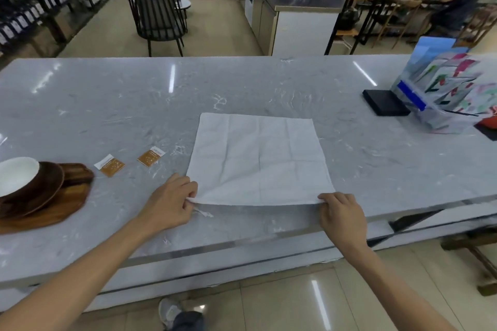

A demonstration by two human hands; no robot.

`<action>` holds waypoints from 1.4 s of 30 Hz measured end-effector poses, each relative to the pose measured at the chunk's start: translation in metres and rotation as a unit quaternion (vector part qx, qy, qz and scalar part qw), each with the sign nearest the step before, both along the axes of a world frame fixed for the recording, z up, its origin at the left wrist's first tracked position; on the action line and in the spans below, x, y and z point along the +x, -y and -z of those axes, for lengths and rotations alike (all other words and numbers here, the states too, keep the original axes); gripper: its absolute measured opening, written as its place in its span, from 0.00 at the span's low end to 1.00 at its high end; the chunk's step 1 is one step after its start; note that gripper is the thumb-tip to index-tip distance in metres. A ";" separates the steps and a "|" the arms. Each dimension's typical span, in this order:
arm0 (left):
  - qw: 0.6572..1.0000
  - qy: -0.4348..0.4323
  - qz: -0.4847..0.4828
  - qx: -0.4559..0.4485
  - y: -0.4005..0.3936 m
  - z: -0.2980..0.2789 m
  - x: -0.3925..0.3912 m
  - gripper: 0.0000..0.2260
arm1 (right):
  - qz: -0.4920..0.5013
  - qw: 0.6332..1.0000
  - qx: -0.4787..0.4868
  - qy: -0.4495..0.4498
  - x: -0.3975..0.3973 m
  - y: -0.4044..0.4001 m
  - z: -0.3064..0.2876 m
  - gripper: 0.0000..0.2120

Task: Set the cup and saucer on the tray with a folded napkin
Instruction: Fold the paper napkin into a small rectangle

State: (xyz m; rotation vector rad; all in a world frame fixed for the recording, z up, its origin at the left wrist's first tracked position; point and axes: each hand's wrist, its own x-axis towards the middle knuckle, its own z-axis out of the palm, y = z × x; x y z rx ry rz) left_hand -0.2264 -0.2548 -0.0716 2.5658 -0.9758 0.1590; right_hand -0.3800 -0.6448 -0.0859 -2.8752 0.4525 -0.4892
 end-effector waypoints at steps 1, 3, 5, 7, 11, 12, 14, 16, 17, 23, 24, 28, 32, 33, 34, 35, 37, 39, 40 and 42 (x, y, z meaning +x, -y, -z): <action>1.000 0.005 -0.013 -0.003 0.000 -0.004 0.003 0.06 | -0.009 1.000 -0.002 0.018 0.002 0.006 -0.007 0.13; 0.999 -0.012 -0.035 -0.039 0.003 -0.018 0.010 0.05 | -0.038 0.997 0.004 0.060 0.009 0.021 -0.025 0.12; 0.989 -0.057 -0.056 -0.126 0.005 -0.038 0.020 0.04 | -0.067 0.991 0.066 0.098 0.019 0.034 -0.048 0.09; 0.968 -0.099 -0.076 -0.220 0.007 -0.065 0.032 0.02 | -0.069 0.973 0.180 0.124 0.030 0.045 -0.080 0.06; 0.903 -0.148 -0.088 -0.395 0.008 -0.131 0.057 0.06 | -0.039 0.928 0.298 0.220 0.058 0.058 -0.157 0.02; 0.884 -0.150 -0.092 -0.432 0.008 -0.149 0.061 0.09 | -0.043 0.915 0.317 0.246 0.065 0.059 -0.175 0.01; 0.865 -0.140 -0.091 -0.473 0.008 -0.182 0.070 0.11 | -0.056 0.893 0.346 0.283 0.077 0.059 -0.205 0.01; 0.862 -0.117 -0.078 -0.486 0.009 -0.213 0.077 0.12 | -0.068 0.874 0.368 0.309 0.086 0.058 -0.229 0.02; 0.861 -0.102 -0.075 -0.493 0.008 -0.226 0.079 0.12 | -0.073 0.866 0.377 0.322 0.090 0.056 -0.240 0.03; 0.845 -0.042 -0.090 -0.525 -0.003 -0.282 0.090 0.10 | -0.102 0.839 0.392 0.363 0.097 0.045 -0.286 0.06; 0.843 -0.040 -0.096 -0.528 -0.005 -0.285 0.091 0.09 | -0.105 0.837 0.394 0.365 0.099 0.044 -0.289 0.05; 0.852 -0.029 -0.114 -0.511 -0.010 -0.283 0.096 0.11 | -0.103 0.846 0.385 0.354 0.111 0.046 -0.289 0.03; 0.885 -0.014 -0.140 -0.443 -0.009 -0.280 0.110 0.08 | -0.075 0.887 0.363 0.274 0.138 0.057 -0.282 0.06; 0.900 -0.011 -0.143 -0.412 -0.007 -0.279 0.114 0.06 | -0.066 0.900 0.363 0.232 0.147 0.061 -0.281 0.07; 0.913 -0.007 -0.147 -0.380 -0.006 -0.279 0.119 0.05 | -0.059 0.909 0.367 0.189 0.156 0.063 -0.281 0.08; 0.923 -0.004 -0.155 -0.352 -0.004 -0.279 0.124 0.05 | -0.055 0.913 0.374 0.155 0.163 0.065 -0.281 0.09; 0.930 -0.003 -0.174 -0.323 0.000 -0.280 0.132 0.05 | -0.051 0.913 0.383 0.131 0.175 0.066 -0.283 0.10; 0.923 -0.021 -0.186 -0.337 0.003 -0.283 0.139 0.05 | -0.048 0.906 0.388 0.160 0.184 0.065 -0.290 0.10; 0.917 -0.023 -0.187 -0.350 0.004 -0.284 0.142 0.05 | -0.049 0.903 0.386 0.181 0.186 0.066 -0.294 0.09; 0.911 -0.001 -0.173 -0.373 0.002 -0.287 0.143 0.06 | -0.060 0.901 0.370 0.218 0.185 0.067 -0.300 0.06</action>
